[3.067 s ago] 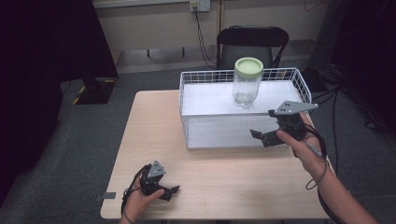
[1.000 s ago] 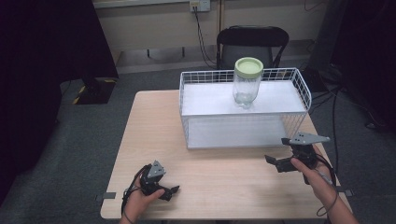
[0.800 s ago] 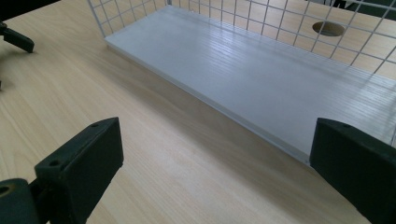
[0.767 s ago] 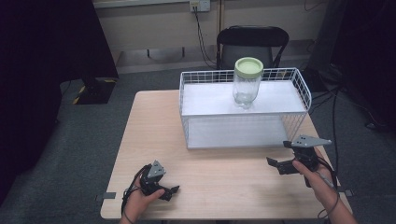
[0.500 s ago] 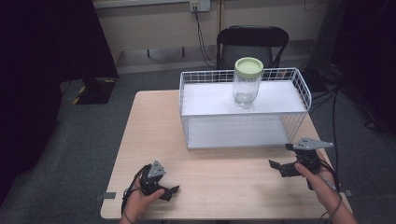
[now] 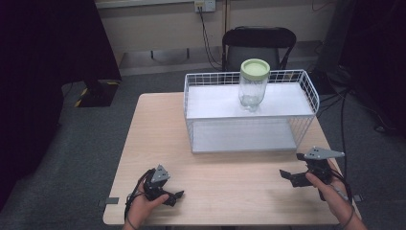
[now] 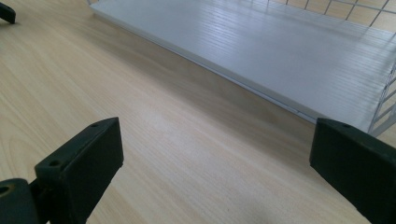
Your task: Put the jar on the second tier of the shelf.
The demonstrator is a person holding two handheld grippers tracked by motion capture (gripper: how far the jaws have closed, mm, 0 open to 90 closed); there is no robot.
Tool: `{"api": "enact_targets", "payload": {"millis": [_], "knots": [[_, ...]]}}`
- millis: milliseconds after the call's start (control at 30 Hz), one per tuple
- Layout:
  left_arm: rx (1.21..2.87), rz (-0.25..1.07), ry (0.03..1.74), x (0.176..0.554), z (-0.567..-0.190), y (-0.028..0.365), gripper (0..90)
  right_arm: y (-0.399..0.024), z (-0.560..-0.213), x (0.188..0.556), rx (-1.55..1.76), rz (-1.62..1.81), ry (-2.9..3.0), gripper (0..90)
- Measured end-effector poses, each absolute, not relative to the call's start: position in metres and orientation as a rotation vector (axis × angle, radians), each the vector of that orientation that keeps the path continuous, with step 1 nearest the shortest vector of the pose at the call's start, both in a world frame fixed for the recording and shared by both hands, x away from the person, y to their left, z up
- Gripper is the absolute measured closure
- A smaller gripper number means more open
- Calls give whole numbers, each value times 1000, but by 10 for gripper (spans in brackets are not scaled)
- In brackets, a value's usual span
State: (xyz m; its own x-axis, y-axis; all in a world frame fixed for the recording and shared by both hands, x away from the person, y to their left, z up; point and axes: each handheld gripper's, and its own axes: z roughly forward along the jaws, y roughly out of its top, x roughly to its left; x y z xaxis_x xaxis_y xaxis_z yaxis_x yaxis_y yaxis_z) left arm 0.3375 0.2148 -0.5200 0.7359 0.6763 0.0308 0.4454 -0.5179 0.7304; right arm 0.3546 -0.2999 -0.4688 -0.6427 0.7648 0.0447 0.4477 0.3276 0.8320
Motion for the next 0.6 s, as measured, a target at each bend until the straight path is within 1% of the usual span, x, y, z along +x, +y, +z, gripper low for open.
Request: {"api": "enact_targets", "payload": {"millis": [600], "knots": [[2202, 405, 841, 337, -520, 215, 0, -311, -481, 347, 1103, 1196, 2253, 20]]}}
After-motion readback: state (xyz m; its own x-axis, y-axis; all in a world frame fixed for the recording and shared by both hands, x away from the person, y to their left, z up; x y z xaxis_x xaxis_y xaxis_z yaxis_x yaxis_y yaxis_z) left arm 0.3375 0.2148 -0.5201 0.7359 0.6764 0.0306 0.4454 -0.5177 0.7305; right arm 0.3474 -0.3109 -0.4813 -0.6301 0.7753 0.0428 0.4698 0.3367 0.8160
